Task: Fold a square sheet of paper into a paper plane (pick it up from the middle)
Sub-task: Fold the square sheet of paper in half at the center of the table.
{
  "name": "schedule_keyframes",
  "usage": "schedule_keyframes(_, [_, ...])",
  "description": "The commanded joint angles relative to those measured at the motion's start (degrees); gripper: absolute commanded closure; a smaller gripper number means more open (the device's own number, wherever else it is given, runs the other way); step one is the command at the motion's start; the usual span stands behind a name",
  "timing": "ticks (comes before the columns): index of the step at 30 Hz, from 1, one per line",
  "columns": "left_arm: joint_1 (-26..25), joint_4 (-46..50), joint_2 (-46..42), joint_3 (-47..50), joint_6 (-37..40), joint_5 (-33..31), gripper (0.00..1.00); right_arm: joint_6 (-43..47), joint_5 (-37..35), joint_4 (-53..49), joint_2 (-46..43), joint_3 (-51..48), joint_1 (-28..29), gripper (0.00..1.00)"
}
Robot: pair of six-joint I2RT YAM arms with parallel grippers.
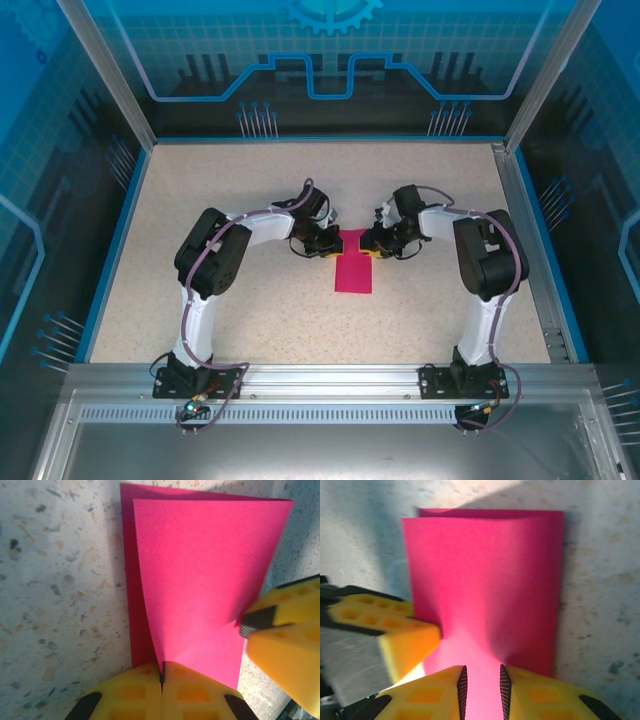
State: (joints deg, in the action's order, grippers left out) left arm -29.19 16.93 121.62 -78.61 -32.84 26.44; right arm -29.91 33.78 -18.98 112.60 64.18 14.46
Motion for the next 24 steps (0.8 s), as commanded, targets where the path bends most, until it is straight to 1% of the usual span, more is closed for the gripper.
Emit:
schedule_keyframes(1, [0.38,4.54,2.79,-0.03,1.20,-2.53,0.96,0.86,-0.21,-1.97,1.38,0.91,-0.48,0.73])
schedule_keyframes(8, [0.38,4.79,2.68,-0.13,1.21,-2.63,0.96,1.42,-0.11,-4.15,-1.58,4.02,-0.64,0.73])
schedule_keyframes(17, [0.36,5.02,2.57,-0.14,1.29,-2.62,0.96,1.43,-0.03,-4.59,2.63,7.52,-1.19,0.73])
schedule_keyframes(24, [0.36,5.17,2.26,-0.08,1.42,-2.71,0.96,1.89,-2.21,-5.80,4.77,8.41,-1.18,0.73])
